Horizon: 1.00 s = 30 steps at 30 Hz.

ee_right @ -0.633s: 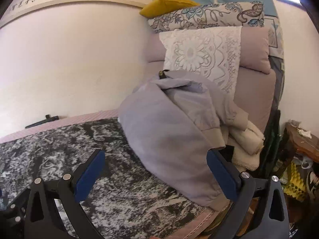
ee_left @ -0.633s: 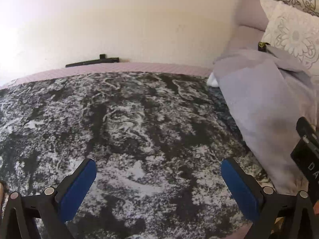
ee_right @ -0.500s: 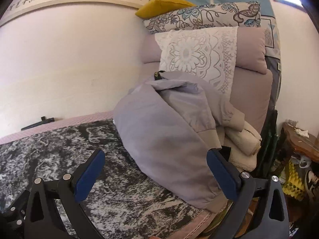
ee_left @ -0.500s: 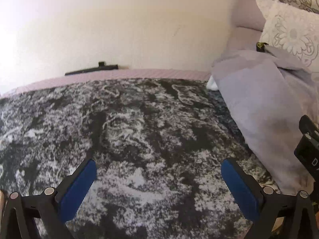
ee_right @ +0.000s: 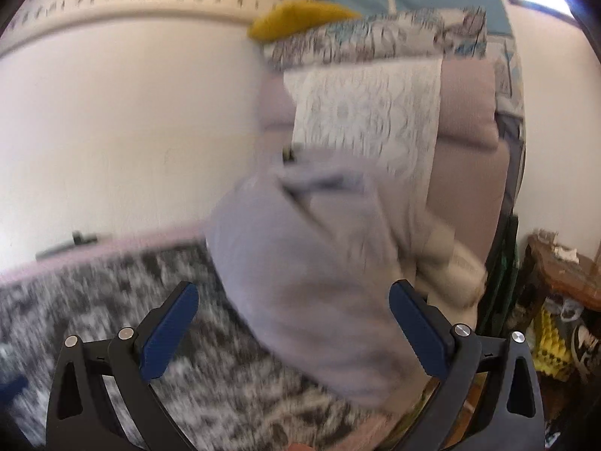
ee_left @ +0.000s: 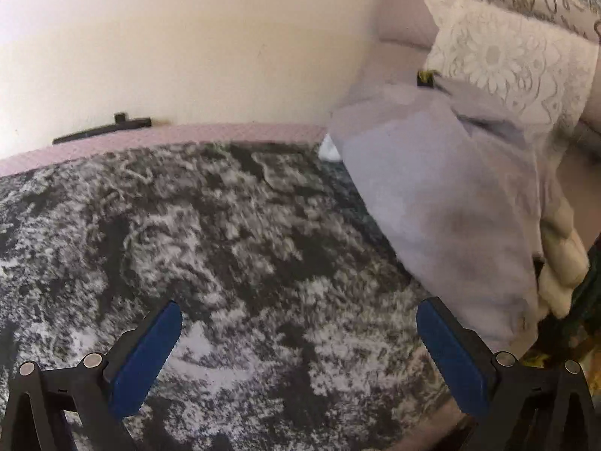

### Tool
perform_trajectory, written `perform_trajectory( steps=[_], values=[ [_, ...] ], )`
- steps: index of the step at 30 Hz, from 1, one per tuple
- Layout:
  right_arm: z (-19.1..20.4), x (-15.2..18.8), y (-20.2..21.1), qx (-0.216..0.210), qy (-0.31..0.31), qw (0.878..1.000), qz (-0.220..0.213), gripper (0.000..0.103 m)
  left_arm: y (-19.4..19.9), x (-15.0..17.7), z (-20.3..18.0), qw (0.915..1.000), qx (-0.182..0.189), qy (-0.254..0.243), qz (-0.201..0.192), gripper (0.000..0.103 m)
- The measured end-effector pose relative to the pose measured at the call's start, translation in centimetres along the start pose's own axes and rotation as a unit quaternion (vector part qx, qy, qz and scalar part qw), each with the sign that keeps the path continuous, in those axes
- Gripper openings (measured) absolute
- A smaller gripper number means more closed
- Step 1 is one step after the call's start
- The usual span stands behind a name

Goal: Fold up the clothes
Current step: 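Move both open grippers toward the lavender jacket on the pillows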

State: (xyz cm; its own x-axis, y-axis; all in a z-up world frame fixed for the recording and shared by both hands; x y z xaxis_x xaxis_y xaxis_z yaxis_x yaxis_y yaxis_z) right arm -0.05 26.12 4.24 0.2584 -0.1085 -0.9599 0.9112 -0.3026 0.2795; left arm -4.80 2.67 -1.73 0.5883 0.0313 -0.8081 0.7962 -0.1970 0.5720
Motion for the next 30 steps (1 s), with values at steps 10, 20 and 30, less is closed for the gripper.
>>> perform_trajectory(
  steps=[10,20,30],
  values=[
    [-3.7,-0.8,2.7,-0.075,-0.165,0.983,-0.024,0.103,1.2,-1.1,2.6,0.9989,-0.043,0.011,-0.015,0.103],
    [-2.6,1.5,2.4,-0.065,-0.114,0.991,0.014,0.103,1.7,-0.6,1.6,0.9994,-0.032,-0.004,-0.016,0.103],
    [-2.1,0.5,2.4,-0.059,-0.098,0.993,0.018,0.103,2.1,-0.8,1.6,0.9990,-0.035,-0.001,-0.026,0.103]
  ],
)
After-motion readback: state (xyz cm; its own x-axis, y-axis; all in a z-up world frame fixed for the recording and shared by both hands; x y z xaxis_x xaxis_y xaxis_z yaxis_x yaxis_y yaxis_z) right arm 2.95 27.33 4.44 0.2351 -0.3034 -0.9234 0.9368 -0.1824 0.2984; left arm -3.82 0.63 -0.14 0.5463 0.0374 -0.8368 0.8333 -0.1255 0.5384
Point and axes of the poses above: each gripper's, at about its wrist camera, not at the fingertips, and y roughly against the way its jaws point, z to its left, x to its underside, the point moved 5 cm from there along -y, roughly the way its jaws point, and after that the axes turned 5 degrees about -x, right-handed, at the moved point
